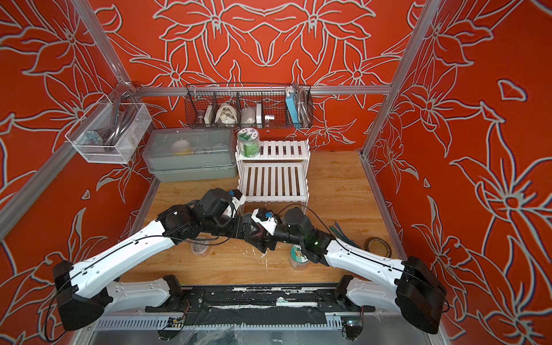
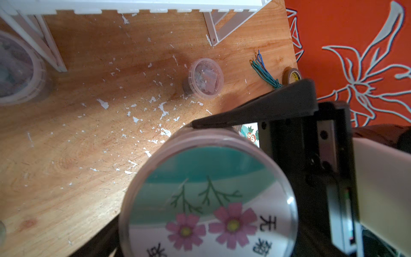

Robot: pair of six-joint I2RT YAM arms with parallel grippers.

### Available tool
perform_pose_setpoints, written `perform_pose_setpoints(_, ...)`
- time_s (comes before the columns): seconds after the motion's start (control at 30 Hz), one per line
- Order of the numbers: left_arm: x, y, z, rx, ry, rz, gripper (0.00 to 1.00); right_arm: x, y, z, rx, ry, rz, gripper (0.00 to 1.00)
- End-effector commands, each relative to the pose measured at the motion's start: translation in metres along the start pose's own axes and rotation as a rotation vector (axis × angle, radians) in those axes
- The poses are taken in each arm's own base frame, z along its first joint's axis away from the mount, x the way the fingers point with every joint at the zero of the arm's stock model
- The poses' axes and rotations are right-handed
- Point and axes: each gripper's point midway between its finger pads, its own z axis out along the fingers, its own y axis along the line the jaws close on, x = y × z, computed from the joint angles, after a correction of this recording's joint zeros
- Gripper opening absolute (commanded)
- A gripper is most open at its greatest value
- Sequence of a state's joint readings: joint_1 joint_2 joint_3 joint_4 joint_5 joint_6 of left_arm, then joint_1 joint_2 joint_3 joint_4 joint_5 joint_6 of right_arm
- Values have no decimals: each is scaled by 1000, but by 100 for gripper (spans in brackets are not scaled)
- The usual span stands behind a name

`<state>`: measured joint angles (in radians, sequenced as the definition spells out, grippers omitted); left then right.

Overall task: Place the seed container on the shelf
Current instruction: Pick up the seed jar at the center of the board.

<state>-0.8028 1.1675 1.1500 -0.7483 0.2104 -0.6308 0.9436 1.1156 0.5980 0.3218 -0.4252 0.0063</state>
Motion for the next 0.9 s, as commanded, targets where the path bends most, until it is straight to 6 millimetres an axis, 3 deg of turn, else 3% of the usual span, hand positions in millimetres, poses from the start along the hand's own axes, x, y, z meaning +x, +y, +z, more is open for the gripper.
perform_pose_setpoints(0.0,-16,-1,-21,10,-101,12,99,-8,7,-7,-16,-44,-25,65)
perform_pose_setpoints(0.27,-34,25,-57,-34,-239,-43,99,-16,0,-22,54,-91,-27,62)
perform_pose_setpoints(0.3,-34,27,-71,-28,-279,-43,99,-17,-3,-24,74,-96,-24,62)
perform_pose_setpoints(0.47,-33,48,-96,-71,-374,-72,99,-34,-23,-42,208,-139,1,61)
perform_pose_setpoints(0.7,-25,58,-100,-77,-400,-78,99,-84,-40,-72,341,-258,-48,61)
perform_pose_setpoints(0.87,-22,59,-98,-77,-388,-81,99,-125,-73,-92,510,-272,-100,62)
